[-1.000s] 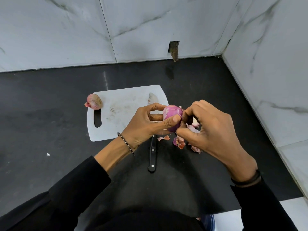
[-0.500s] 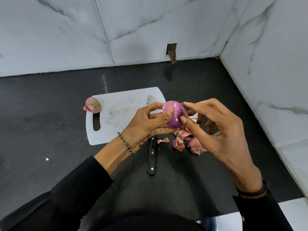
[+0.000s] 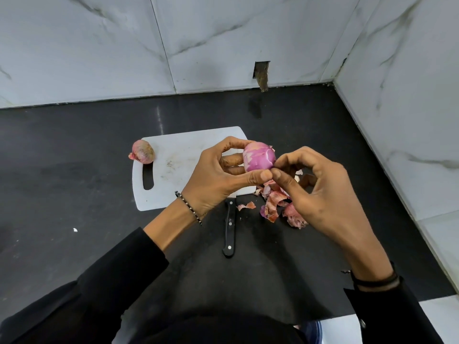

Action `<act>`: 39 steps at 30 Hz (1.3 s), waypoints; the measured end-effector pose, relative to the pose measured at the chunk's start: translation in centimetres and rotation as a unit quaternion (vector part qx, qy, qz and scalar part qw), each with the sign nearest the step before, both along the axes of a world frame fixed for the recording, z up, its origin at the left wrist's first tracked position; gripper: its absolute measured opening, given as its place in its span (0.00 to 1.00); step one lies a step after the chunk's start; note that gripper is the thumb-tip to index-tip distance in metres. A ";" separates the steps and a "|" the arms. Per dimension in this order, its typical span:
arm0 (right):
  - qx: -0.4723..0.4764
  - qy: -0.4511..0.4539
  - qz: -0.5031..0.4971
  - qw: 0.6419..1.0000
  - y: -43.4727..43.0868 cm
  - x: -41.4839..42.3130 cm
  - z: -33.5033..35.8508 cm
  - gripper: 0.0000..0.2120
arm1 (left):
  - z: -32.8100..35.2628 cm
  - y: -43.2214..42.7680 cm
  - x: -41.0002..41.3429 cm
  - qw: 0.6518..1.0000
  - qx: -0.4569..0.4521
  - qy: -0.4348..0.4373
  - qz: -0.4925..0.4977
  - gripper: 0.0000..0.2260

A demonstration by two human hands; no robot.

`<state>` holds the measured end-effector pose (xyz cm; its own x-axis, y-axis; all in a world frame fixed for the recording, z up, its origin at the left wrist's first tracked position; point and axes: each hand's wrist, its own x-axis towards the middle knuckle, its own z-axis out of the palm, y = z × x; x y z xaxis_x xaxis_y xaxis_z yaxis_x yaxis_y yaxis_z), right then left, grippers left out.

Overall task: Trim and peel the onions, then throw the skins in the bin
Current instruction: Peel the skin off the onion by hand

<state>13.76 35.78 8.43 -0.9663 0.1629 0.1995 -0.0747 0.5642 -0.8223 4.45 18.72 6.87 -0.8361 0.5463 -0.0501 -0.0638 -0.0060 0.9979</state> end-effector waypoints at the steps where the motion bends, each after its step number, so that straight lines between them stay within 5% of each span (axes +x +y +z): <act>1: 0.018 -0.001 0.002 1.000 -0.2 -0.1 -0.1 0.03 | -0.1 0.0 0.0 1.000 0.000 0.001 0.001 0.23; 9: 0.126 0.044 -0.012 0.991 -1.1 -0.4 -1.1 0.07 | -0.5 0.3 0.0 0.997 -0.007 -0.073 0.009 0.29; 14: 0.057 0.098 -0.029 0.993 0.0 -0.3 0.0 0.04 | 0.1 0.7 -0.1 0.984 0.038 -0.174 -0.025 0.38; 21: 0.032 0.120 -0.017 0.992 1.5 0.6 1.0 0.12 | 0.7 1.0 -0.4 0.982 0.042 -0.176 -0.050 0.45; 30: -0.028 0.043 0.000 0.999 1.6 0.1 1.6 0.04 | 1.9 0.8 -0.7 0.991 -0.042 -0.116 -0.048 0.33; 39: -0.003 0.042 -0.001 0.999 0.8 -1.0 -0.3 0.04 | 2.1 0.9 -0.1 0.964 -0.025 -0.248 -0.092 0.20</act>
<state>12.73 36.56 8.15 -0.9461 0.1654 0.2785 -0.1423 0.5601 -0.8161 4.39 19.62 8.92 -0.5911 0.6700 -0.4490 -0.5281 0.0992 0.8433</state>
